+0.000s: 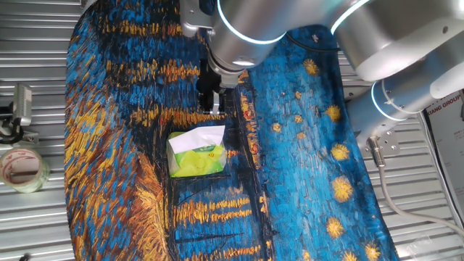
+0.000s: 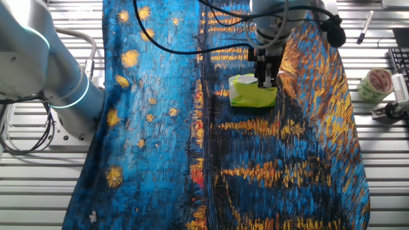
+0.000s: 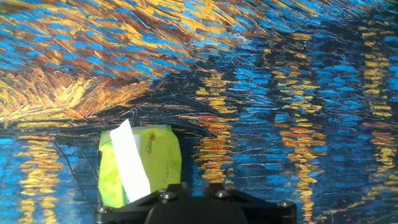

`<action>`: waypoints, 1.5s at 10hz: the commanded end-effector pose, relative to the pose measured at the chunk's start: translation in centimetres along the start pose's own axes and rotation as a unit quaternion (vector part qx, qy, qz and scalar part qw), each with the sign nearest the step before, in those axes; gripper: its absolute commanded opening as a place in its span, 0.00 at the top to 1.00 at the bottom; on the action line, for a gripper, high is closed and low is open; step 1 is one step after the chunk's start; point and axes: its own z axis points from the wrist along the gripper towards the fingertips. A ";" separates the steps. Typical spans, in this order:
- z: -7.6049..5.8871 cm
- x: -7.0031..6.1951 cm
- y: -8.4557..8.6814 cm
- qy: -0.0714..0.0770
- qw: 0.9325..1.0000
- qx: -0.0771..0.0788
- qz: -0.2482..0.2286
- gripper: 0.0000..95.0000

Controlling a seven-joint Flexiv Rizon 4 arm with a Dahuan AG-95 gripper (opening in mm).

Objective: Pull out a napkin

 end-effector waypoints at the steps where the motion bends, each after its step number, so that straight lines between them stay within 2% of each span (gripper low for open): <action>1: 0.0 -0.1 0.1 0.002 1.000 -0.004 0.002 1.00; 4: 0.0 -0.1 0.1 -0.003 1.000 -0.005 0.001 1.00; 5: 0.0 -0.1 0.1 -0.004 1.000 -0.006 0.000 0.80; 10: 0.0 -0.1 0.1 -0.003 1.000 -0.006 -0.003 0.80; 15: 0.2 -0.7 1.8 -0.005 1.000 -0.003 0.015 0.80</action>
